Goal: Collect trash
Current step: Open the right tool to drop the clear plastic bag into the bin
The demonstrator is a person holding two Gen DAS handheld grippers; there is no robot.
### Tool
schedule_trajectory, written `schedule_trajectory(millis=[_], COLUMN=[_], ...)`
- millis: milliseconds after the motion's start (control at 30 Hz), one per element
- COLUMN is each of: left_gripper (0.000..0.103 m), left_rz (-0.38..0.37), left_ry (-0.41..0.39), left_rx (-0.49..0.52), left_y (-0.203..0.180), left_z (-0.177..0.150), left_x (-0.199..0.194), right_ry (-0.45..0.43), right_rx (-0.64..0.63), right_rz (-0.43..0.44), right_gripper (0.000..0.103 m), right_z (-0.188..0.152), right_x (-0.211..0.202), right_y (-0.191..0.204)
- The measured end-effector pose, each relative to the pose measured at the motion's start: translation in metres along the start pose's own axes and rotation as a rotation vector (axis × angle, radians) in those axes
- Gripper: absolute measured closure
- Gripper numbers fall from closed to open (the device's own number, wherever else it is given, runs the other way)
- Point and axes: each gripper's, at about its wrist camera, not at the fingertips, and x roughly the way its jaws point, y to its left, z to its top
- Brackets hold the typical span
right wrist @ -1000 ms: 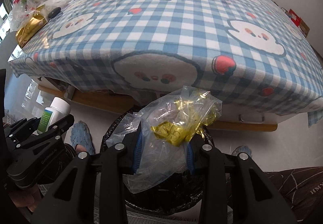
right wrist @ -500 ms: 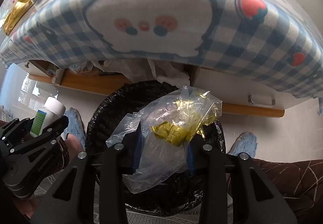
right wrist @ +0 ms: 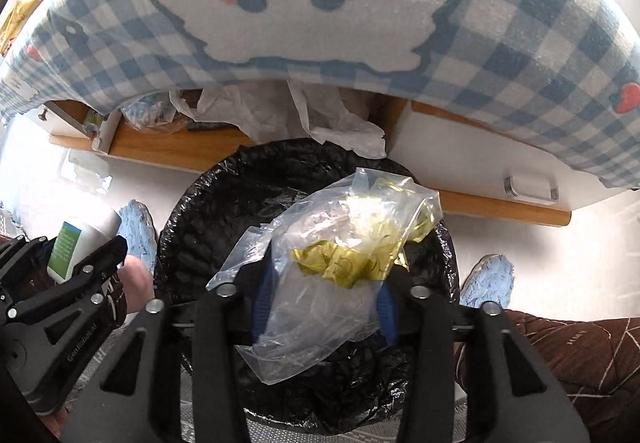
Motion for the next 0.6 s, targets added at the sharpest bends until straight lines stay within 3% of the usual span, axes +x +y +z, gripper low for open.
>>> schedule_trajectory(millis=[400, 600], left_gripper=[0.063, 0.063], left_rz=[-0.039, -0.084], left_ry=[-0.040, -0.062], left_rx=[-0.004, -0.004], left_y=[-0.018, -0.036], left_z=[0.006, 0.012], left_x=[-0.015, -0.024], right_ry=[-0.024, -0.053], right_rx=[0.027, 0.050], right_rz=[-0.041, -0.108], right_gripper=[0.016, 0.008], right_z=[-0.002, -0.001], right_x=[-0.013, -0.030], right_y=[-0.017, -0.052])
